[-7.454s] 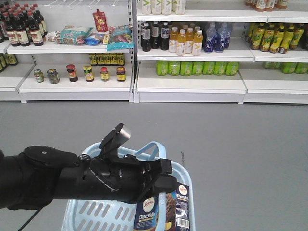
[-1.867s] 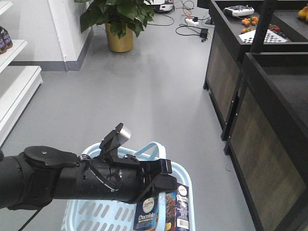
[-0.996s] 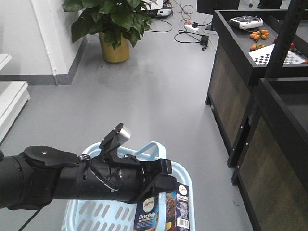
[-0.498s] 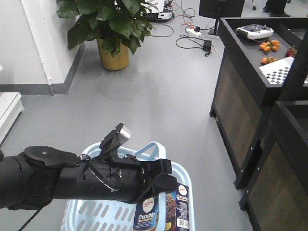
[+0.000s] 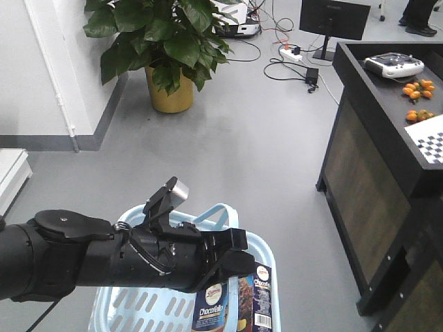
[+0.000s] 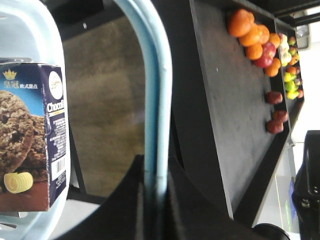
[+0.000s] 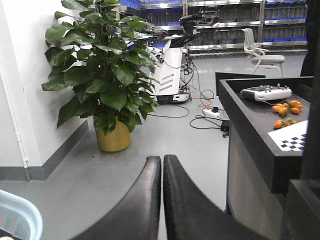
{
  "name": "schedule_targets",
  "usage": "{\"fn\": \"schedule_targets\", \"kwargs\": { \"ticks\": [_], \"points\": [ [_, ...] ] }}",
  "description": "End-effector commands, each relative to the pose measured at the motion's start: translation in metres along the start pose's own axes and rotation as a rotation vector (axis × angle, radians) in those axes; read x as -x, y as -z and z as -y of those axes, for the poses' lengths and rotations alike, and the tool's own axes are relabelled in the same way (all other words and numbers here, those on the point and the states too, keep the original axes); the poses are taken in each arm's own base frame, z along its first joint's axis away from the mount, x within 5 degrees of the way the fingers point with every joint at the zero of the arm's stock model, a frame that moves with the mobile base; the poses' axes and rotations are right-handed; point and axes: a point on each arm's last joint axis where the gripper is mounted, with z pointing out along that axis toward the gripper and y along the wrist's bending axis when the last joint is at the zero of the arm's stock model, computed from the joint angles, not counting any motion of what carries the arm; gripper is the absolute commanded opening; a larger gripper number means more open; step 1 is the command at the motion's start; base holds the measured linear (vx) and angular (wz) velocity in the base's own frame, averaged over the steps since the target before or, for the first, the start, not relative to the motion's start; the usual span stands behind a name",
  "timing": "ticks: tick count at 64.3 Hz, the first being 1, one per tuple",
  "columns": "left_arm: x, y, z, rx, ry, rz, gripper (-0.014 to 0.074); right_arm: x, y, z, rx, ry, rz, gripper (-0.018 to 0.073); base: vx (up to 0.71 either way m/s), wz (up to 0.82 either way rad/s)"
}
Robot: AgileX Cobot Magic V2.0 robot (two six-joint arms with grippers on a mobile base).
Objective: Left arm holds basket, right arm returns cookies
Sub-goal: 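Turn and approach the snack shelf holding the basket in left gripper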
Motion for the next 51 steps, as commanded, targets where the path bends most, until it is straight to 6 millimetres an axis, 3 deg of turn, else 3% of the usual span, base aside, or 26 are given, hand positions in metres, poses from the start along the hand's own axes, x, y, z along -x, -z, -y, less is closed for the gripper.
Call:
{"fn": "schedule_targets", "kwargs": {
  "ticks": [1, 24, 51],
  "points": [
    [0.0051, 0.0107, 0.0237, -0.11, 0.021, 0.029, -0.0008, 0.0071, 0.0011, 0.0, -0.002, 0.002, 0.087, -0.0008, 0.33, 0.06],
    [0.0051, 0.0107, 0.0237, -0.11, 0.021, 0.029, -0.0008, 0.0071, 0.0011, 0.0, -0.002, 0.002, 0.087, -0.0008, 0.31, 0.19],
    [0.0051, 0.0107, 0.0237, -0.11, 0.021, 0.029, -0.0008, 0.0071, 0.0011, 0.0, -0.002, 0.002, 0.087, -0.0008, 0.26, 0.53]
  ]
}}
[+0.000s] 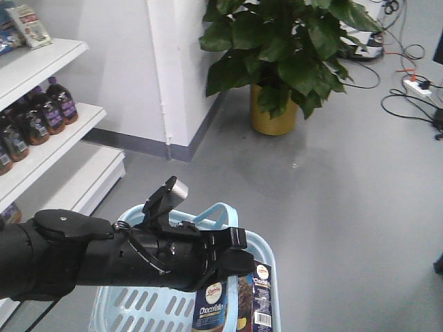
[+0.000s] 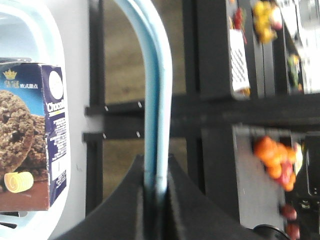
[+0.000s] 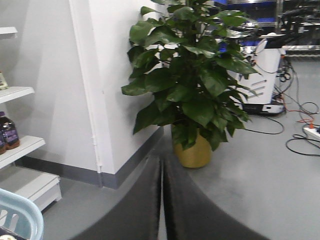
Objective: Left arm holds basket, right arm returns cookies
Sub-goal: 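Turn and approach the snack shelf holding the basket in left gripper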
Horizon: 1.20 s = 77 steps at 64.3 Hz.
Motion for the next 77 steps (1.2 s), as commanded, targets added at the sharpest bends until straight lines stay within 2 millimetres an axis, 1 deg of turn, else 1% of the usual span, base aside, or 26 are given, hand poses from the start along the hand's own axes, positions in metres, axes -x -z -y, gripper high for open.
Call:
{"fn": "schedule_targets", "kwargs": {
  "ticks": [1, 23, 53, 77],
  "points": [
    [0.0051, 0.0107, 0.0236, -0.109, 0.021, 0.029, -0.0008, 0.0071, 0.0011, 0.0, -0.002, 0.002, 0.087, -0.0008, 0.23, 0.56],
    [0.0051, 0.0107, 0.0236, -0.109, 0.021, 0.029, -0.0008, 0.0071, 0.0011, 0.0, -0.002, 0.002, 0.087, -0.0008, 0.21, 0.6],
    [0.0051, 0.0107, 0.0236, -0.109, 0.021, 0.029, -0.0006, 0.0071, 0.0011, 0.0, -0.002, 0.002, 0.087, -0.0008, 0.19, 0.72],
    [0.0051, 0.0107, 0.0236, -0.109, 0.021, 0.029, -0.0006, 0.0071, 0.0011, 0.0, -0.002, 0.002, 0.087, -0.0008, 0.16, 0.57]
  ]
}}
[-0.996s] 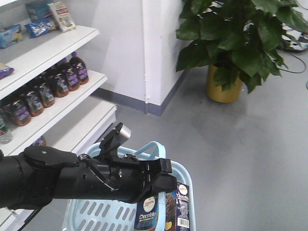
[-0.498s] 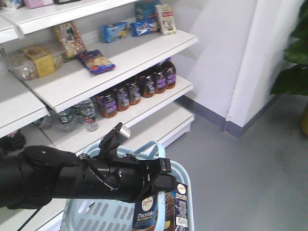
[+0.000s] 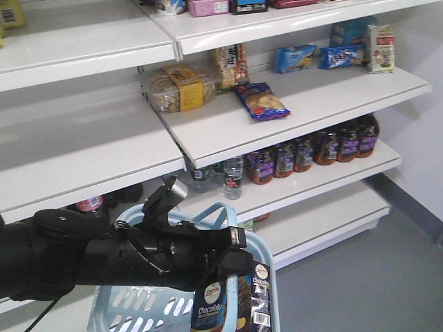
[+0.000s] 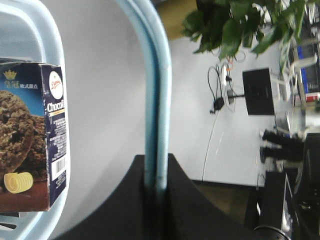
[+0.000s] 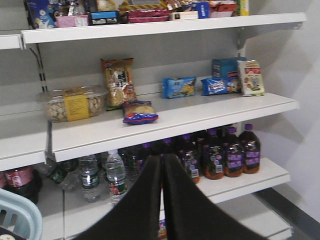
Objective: Left arm holds basket, right arm returns cookies
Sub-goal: 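Turn and approach the snack shelf holding the basket in left gripper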
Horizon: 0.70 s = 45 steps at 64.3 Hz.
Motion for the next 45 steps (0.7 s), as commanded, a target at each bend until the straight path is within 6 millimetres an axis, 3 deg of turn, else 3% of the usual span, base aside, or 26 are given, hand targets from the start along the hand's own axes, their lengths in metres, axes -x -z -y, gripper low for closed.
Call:
{"fn": "schedule_targets", "kwargs": {
  "ticks": [1, 45],
  "points": [
    [0.0051, 0.0107, 0.0236, -0.11, 0.021, 0.029, -0.0006, 0.0071, 0.0011, 0.0, -0.002, 0.002, 0.087, -0.0008, 0.14, 0.52],
    [0.0051, 0.0107, 0.0236, -0.11, 0.021, 0.029, -0.0006, 0.0071, 0.0011, 0.0, -0.002, 0.002, 0.087, -0.0008, 0.14, 0.3]
  ]
}}
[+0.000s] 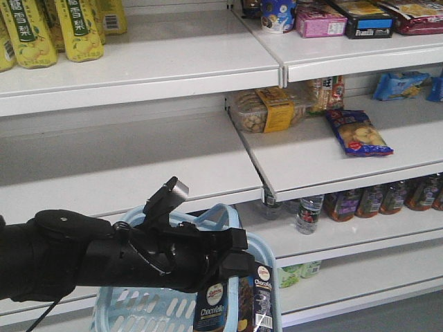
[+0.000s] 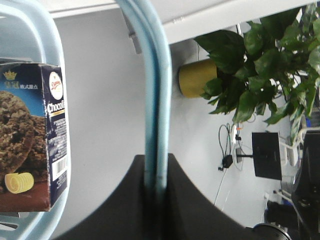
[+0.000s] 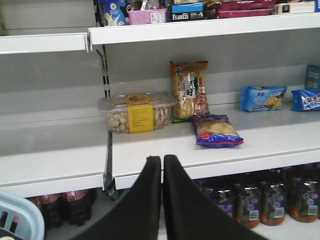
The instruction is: Left arm holds basket, right arm returns cookies
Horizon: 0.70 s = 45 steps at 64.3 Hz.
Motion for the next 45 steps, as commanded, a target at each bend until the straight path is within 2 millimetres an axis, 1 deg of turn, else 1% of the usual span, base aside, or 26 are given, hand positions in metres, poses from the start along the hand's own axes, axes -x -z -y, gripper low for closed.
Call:
{"fn": "schedule_targets", "kwargs": {
  "ticks": [1, 13, 37, 45],
  "points": [
    [0.0051, 0.0107, 0.0236, -0.11, 0.021, 0.029, -0.0006, 0.0071, 0.0011, 0.0, -0.002, 0.002, 0.087, -0.0008, 0.15, 0.23],
    [0.0051, 0.0107, 0.0236, -0.11, 0.021, 0.029, -0.0006, 0.0071, 0.0011, 0.0, -0.002, 0.002, 0.087, -0.0008, 0.15, 0.31],
    [0.0051, 0.0107, 0.0236, -0.11, 0.021, 0.029, -0.0006, 0.0071, 0.0011, 0.0, -0.002, 0.002, 0.087, -0.0008, 0.13, 0.45],
    [0.0051, 0.0107, 0.0236, -0.11, 0.021, 0.029, -0.0006, 0.0071, 0.0011, 0.0, -0.002, 0.002, 0.087, -0.0008, 0.12, 0.26]
  ]
}}
